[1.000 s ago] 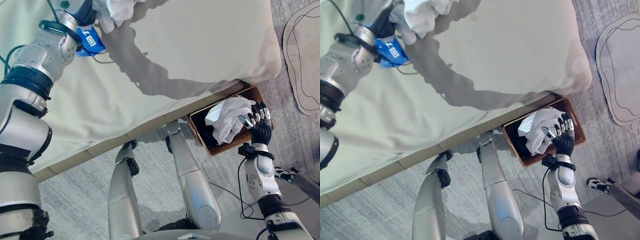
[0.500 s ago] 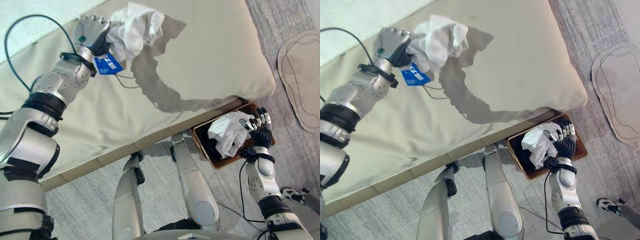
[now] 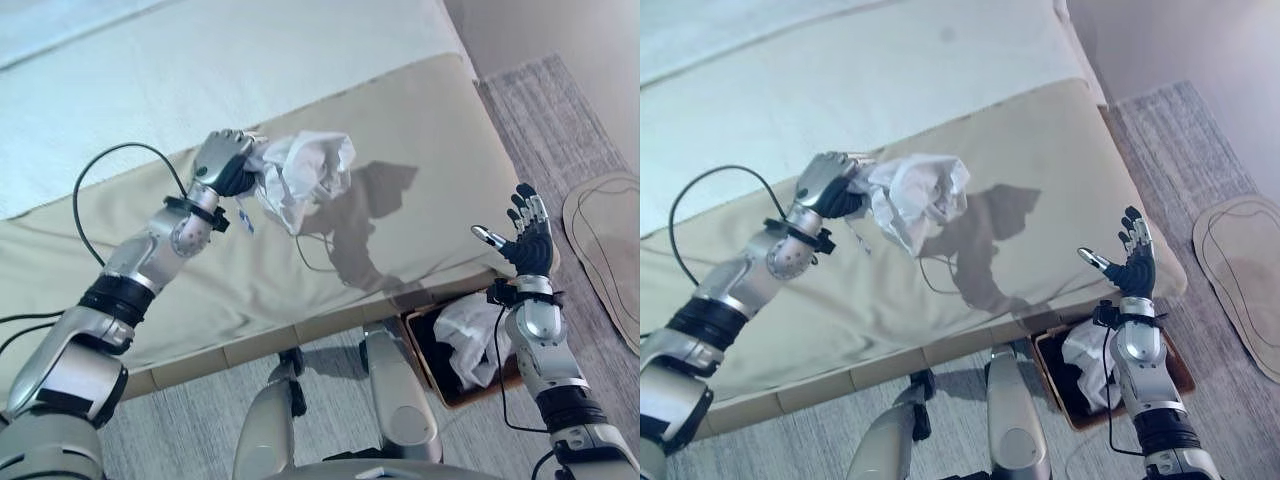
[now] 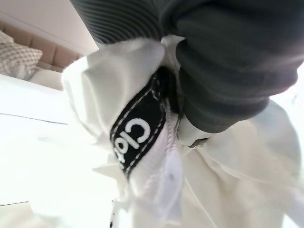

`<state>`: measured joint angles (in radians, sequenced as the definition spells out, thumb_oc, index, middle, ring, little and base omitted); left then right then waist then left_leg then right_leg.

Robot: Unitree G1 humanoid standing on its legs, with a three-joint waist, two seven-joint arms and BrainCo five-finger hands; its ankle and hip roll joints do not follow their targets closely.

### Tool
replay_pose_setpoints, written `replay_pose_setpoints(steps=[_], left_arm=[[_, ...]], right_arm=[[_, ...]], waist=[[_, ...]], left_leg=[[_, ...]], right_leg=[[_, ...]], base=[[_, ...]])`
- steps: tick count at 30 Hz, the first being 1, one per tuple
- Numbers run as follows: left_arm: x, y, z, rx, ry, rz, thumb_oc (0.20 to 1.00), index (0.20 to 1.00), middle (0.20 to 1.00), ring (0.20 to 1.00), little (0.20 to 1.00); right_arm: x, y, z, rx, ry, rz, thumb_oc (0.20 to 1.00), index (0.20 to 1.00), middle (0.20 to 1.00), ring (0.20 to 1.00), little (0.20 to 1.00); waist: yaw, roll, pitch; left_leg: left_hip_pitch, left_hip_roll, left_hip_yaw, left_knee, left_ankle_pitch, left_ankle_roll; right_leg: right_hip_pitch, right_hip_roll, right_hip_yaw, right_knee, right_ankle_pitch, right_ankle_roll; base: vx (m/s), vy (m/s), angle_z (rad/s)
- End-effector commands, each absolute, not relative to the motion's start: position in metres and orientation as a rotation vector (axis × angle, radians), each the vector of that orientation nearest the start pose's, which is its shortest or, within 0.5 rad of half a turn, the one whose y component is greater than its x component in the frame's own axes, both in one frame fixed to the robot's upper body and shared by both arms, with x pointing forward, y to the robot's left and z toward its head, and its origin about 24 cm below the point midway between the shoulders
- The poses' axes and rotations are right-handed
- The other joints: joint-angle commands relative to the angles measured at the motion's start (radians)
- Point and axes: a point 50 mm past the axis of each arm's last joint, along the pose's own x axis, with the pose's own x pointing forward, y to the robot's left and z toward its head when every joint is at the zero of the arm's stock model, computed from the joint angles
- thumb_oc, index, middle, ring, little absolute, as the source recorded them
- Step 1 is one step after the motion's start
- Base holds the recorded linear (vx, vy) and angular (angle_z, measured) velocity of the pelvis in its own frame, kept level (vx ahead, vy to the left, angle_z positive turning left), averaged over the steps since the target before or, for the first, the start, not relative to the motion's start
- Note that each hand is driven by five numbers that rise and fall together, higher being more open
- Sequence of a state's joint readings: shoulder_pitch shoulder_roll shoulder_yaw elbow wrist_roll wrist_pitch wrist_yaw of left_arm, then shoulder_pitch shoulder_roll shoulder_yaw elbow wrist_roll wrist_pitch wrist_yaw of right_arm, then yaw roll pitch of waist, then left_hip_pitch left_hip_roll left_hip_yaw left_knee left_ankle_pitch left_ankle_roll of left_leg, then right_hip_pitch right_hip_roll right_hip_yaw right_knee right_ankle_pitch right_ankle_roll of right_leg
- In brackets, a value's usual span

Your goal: Pick up clothes into the bucket

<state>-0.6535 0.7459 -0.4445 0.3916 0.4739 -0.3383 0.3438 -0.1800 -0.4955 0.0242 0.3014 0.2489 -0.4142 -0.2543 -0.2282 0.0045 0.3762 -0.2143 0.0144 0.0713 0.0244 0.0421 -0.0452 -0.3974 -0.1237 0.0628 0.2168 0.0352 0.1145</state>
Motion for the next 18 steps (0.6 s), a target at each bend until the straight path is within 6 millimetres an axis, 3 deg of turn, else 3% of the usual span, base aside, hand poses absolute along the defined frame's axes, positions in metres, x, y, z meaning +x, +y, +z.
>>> replay_pose_setpoints(steps=[1,5,10,18], left_arm=[[0.332,0.185,0.197,1.062,-0.796,-0.058,0.200,0.200,0.200,0.200,0.200],[0.319,0.177,0.188,0.965,-0.797,-0.144,0.200,0.200,0.200,0.200,0.200],[0.308,0.168,0.178,0.829,-0.776,-0.216,0.200,0.200,0.200,0.200,0.200],[0.294,0.153,0.177,0.782,-0.799,-0.328,0.200,0.200,0.200,0.200,0.200]], right_arm=[[0.283,-0.243,0.102,-0.409,-0.375,-0.150,1.000,1.000,1.000,1.000,1.000],[0.292,-0.223,0.110,-0.573,-0.399,0.008,1.000,1.000,1.000,1.000,1.000],[0.294,-0.199,0.099,-0.623,-0.347,0.200,1.000,1.000,1.000,1.000,1.000],[0.295,-0.156,0.090,-0.669,-0.355,0.388,1.000,1.000,1.000,1.000,1.000]], waist=[[0.009,-0.027,-0.106],[0.026,-0.032,-0.145],[0.049,-0.042,-0.185],[0.068,-0.048,-0.226]], left_leg=[[0.101,-0.034,-0.020,0.086,-0.180,0.016],[0.160,-0.033,-0.020,0.042,-0.163,0.018],[0.208,-0.034,-0.016,0.029,-0.164,0.021],[0.250,-0.039,-0.018,0.014,-0.166,0.027]], right_leg=[[0.074,-0.043,-0.063,-0.151,0.124,0.044],[0.128,-0.038,-0.073,-0.177,0.129,0.048],[0.183,-0.039,-0.080,-0.195,0.125,0.049],[0.233,-0.045,-0.086,-0.216,0.128,0.055]], base=[[0.06,0.039,0.08],[0.04,0.038,0.06],[0.07,0.037,0.05],[0.04,0.019,0.01]])
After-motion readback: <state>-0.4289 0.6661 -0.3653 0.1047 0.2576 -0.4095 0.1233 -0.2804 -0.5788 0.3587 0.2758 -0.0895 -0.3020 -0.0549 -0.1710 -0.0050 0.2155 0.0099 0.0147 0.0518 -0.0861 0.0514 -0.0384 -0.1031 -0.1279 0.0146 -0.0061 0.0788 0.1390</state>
